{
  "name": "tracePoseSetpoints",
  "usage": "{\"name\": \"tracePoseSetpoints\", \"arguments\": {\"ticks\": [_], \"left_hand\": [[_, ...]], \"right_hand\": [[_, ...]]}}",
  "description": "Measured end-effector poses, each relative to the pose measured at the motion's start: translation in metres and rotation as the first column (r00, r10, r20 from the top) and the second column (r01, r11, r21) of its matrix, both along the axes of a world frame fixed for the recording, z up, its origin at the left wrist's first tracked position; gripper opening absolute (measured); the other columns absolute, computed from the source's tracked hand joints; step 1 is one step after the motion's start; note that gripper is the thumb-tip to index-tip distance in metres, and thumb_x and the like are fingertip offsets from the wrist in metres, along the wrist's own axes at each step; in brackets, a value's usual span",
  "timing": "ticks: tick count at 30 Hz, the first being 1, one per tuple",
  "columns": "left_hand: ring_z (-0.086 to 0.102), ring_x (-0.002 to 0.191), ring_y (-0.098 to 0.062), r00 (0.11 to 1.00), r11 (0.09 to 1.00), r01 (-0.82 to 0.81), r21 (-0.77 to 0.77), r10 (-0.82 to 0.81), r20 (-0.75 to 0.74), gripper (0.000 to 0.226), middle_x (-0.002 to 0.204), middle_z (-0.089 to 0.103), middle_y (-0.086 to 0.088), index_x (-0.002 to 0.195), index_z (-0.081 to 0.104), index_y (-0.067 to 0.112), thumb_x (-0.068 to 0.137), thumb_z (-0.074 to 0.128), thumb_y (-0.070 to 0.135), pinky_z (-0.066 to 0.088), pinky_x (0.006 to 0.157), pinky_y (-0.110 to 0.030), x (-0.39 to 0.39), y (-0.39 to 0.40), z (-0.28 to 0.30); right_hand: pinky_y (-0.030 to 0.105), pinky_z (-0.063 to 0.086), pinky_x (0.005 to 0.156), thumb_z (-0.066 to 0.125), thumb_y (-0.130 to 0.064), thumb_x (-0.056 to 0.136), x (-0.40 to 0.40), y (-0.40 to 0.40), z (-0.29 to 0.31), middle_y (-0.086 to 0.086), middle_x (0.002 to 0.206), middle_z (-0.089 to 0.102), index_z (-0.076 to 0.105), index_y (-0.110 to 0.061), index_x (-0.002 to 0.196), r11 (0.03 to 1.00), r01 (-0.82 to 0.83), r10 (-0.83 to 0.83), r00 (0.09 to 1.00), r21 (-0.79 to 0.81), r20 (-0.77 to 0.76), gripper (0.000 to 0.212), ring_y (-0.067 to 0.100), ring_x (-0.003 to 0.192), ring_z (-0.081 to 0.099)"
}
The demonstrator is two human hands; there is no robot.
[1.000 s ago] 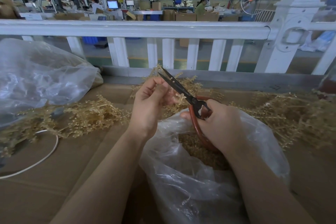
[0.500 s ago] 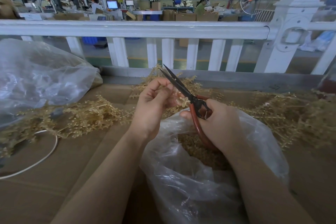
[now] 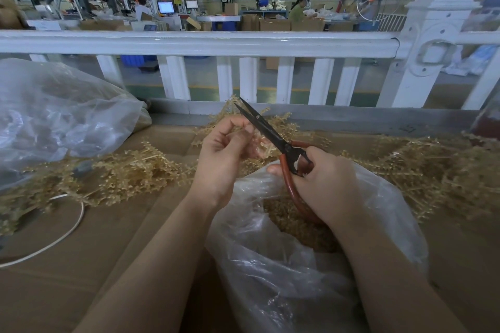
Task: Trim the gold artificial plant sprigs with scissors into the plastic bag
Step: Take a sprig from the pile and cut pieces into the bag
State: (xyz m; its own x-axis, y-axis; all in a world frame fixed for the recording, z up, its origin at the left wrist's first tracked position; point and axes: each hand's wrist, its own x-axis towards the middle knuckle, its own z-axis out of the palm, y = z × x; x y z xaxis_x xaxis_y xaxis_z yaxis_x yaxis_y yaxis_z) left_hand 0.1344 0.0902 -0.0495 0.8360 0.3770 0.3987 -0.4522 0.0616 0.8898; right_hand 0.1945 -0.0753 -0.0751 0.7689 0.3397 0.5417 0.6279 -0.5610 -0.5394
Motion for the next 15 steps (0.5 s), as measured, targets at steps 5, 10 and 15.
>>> {"name": "tracePoseSetpoints", "arguments": {"ticks": [5,10,15], "left_hand": [[0.059,0.069,-0.026,1.000,1.000,-0.029,-0.012,0.029,-0.010,0.009,0.091,0.060,-0.026,0.102,0.059,0.001,0.100,0.052,0.005,0.051,0.063,-0.023,0.000,-0.001,0.001],[0.069,0.062,-0.016,0.989,0.984,-0.129,-0.122,0.118,-0.093,0.009,0.068,0.067,0.002,0.095,0.063,0.011,0.100,0.055,0.009,0.054,0.061,-0.022,0.000,0.002,0.000],[0.072,0.065,-0.016,0.983,0.993,-0.095,-0.076,0.082,-0.163,0.008,0.065,0.068,0.003,0.094,0.064,0.011,0.099,0.058,0.009,0.053,0.058,-0.020,-0.001,-0.005,0.002]], "right_hand": [[0.018,0.038,0.051,0.044,-0.095,0.059,-0.001,0.001,0.002,-0.011,0.054,0.055,0.052,-0.026,0.063,0.999,-0.019,0.020,0.999,0.029,-0.050,0.070,0.005,0.051,0.054],[0.012,0.042,0.051,0.049,-0.093,0.055,-0.002,0.002,0.006,-0.008,0.061,0.065,0.064,-0.023,0.069,0.989,-0.041,0.073,0.973,0.145,-0.221,0.072,-0.002,0.069,0.062],[0.028,0.048,0.054,0.060,-0.084,0.057,-0.004,0.003,0.014,0.000,0.052,0.061,0.069,-0.008,0.071,0.946,-0.075,0.199,0.903,0.316,-0.380,0.078,0.011,0.044,0.054]]}}
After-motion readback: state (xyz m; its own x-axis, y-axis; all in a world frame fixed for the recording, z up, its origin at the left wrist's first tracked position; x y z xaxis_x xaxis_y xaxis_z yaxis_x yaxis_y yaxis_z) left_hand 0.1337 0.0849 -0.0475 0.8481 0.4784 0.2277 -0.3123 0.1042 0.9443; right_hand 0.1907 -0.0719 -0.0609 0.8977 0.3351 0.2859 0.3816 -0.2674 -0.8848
